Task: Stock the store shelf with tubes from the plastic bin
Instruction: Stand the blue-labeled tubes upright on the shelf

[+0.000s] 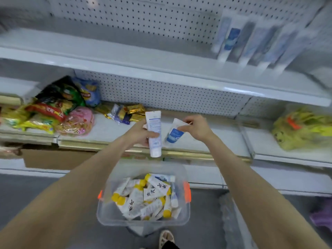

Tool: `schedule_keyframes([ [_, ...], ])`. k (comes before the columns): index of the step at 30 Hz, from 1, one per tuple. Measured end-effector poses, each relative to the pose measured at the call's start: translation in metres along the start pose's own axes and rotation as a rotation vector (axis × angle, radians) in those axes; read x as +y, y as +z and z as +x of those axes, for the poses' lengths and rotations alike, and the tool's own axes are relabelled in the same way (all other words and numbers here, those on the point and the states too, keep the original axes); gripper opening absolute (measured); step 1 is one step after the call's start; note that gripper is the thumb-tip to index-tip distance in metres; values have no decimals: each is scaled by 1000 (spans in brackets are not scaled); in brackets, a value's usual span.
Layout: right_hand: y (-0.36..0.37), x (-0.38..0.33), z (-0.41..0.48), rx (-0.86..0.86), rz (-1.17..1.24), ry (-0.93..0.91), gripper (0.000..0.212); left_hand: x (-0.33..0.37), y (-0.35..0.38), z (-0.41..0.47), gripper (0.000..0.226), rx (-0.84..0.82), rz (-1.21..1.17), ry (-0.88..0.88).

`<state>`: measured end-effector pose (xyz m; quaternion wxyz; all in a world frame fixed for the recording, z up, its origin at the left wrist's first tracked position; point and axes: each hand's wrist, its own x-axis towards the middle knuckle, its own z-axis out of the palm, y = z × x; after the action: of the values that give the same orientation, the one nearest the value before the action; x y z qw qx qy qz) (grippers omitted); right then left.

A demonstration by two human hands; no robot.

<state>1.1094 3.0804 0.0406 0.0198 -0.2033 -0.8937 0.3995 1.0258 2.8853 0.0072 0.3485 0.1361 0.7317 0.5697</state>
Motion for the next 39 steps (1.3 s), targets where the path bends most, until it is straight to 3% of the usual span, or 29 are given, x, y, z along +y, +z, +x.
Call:
schedule_keyframes([
  [5,-65,-44,0,91,-61,-75,18,76,2,1,23,-5,156,219],
  [12,-144,-78,8,246,-102,-147,25,170,20,18,24,58,340,481],
  [18,-208,-85,22,380,-76,-163,25,233,48,41,22,65,313,623],
  [29,-306,-55,68,411,-55,-227,22,308,114,99,17,171,312,673],
  [39,-348,-7,126,312,-49,-253,29,321,153,156,16,258,319,621],
])
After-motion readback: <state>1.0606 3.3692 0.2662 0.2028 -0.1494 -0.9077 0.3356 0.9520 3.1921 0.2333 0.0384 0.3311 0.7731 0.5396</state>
